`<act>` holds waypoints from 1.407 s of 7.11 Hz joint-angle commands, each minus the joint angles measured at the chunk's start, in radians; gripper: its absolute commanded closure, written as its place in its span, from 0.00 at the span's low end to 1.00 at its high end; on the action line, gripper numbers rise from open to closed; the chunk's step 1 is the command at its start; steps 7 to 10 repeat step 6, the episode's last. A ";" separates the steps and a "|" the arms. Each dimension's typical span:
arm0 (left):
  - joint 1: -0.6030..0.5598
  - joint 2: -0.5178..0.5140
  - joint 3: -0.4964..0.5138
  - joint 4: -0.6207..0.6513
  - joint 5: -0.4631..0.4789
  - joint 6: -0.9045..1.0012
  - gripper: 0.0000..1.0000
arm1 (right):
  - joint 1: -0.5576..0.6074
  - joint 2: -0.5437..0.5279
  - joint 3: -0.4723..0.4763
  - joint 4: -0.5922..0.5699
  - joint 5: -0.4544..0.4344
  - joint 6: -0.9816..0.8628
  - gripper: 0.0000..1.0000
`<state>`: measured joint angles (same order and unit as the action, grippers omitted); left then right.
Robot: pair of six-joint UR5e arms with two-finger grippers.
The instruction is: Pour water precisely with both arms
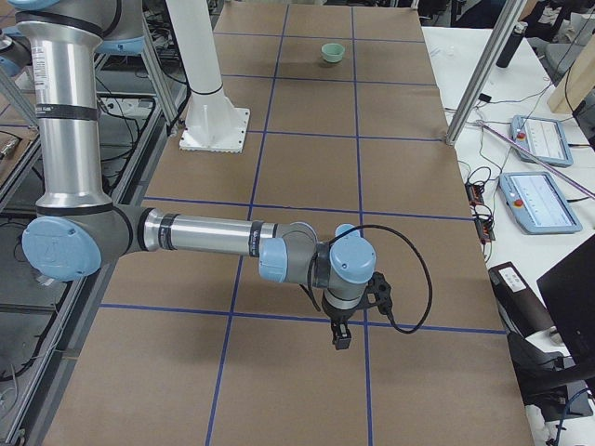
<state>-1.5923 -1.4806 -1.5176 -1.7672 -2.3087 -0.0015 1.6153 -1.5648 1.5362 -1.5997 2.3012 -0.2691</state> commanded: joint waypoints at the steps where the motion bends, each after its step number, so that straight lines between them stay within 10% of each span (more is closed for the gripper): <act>1: 0.000 0.017 -0.001 0.000 0.000 0.003 0.00 | 0.000 0.002 0.004 0.000 0.003 0.002 0.00; 10: 0.000 0.017 -0.036 0.000 0.000 0.003 0.00 | 0.000 -0.012 -0.002 0.000 0.001 -0.001 0.00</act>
